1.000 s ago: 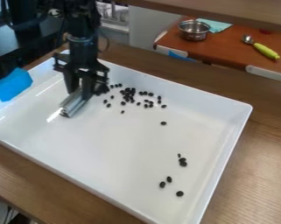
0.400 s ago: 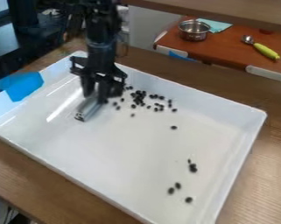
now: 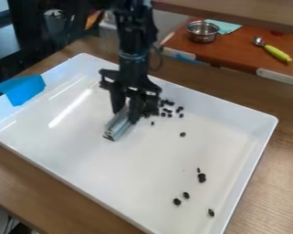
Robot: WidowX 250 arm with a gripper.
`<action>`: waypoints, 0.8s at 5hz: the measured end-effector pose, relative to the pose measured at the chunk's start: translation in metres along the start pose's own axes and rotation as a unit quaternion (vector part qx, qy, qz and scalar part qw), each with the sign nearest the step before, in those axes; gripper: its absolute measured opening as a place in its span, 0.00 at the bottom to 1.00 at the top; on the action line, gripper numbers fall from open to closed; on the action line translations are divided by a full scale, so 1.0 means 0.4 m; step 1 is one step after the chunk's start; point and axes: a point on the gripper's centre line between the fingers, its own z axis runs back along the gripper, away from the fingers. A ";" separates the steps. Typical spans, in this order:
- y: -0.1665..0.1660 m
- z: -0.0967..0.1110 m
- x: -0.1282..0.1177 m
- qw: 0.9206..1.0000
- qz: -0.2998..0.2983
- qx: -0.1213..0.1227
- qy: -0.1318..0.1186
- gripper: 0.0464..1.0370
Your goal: Sweep into pile
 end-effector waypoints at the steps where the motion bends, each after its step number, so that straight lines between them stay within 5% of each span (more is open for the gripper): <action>1: -0.048 0.002 -0.003 1.000 -0.005 -0.007 0.001 0.32; 4: -0.169 0.007 -0.014 0.999 -0.023 -0.031 0.006 0.32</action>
